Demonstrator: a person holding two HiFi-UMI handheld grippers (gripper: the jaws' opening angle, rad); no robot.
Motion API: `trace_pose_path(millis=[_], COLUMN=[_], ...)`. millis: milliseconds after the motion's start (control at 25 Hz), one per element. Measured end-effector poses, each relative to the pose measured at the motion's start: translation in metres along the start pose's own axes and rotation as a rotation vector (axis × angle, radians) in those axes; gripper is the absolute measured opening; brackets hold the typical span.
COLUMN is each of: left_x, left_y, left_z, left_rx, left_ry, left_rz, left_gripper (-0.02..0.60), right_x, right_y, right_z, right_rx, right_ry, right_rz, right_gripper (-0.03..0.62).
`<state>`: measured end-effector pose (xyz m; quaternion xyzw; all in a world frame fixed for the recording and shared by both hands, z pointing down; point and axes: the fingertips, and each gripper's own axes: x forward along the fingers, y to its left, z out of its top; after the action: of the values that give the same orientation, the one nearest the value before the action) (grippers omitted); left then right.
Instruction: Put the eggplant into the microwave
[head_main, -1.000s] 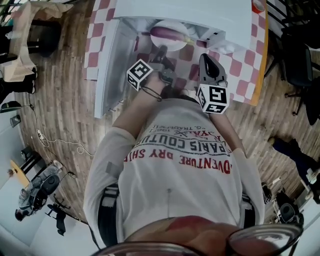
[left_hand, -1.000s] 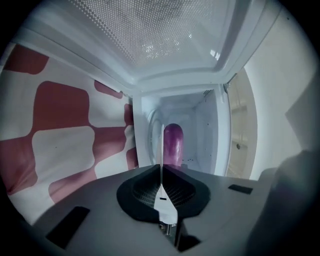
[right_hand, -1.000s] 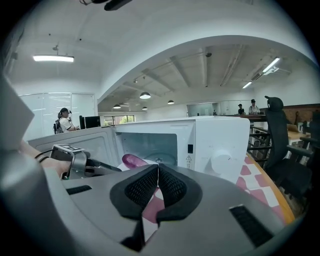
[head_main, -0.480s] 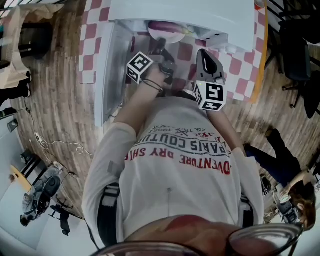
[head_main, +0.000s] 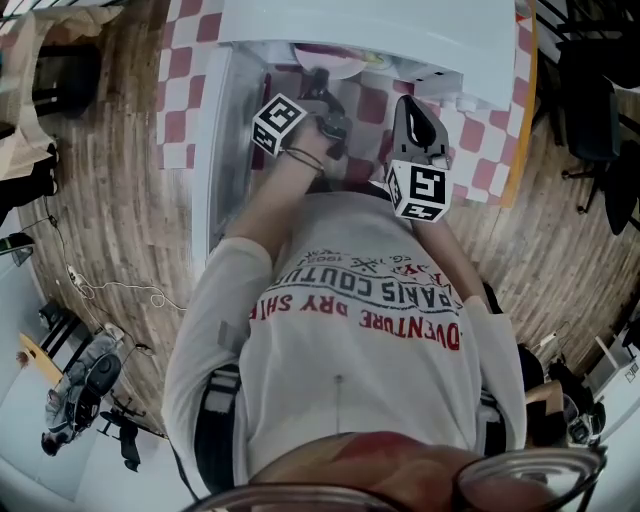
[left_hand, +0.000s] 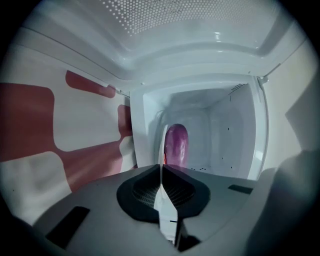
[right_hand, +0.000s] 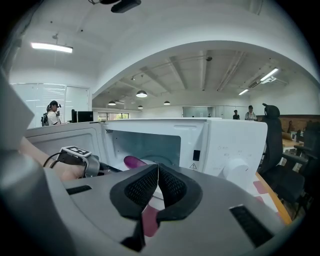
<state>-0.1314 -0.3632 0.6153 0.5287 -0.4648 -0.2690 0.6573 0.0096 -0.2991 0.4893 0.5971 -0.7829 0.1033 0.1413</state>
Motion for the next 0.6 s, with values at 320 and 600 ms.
trace_pose_path(millis=[320, 600], left_x=[0.017, 0.029], left_y=[-0.001, -0.007], left_z=[0.002, 0.004], left_rx=[-0.001, -0.009], left_ry=[-0.006, -0.029], left_rz=[0.018, 0.032], left_gripper=[0.034, 0.034], right_x=[-0.001, -0.004], right_y=[-0.002, -0.007], right_z=[-0.001, -0.003], right_rx=[-0.012, -0.003], right_ry=[0.0, -0.004], right_rz=[-0.024, -0.037], right_gripper=[0.026, 0.026])
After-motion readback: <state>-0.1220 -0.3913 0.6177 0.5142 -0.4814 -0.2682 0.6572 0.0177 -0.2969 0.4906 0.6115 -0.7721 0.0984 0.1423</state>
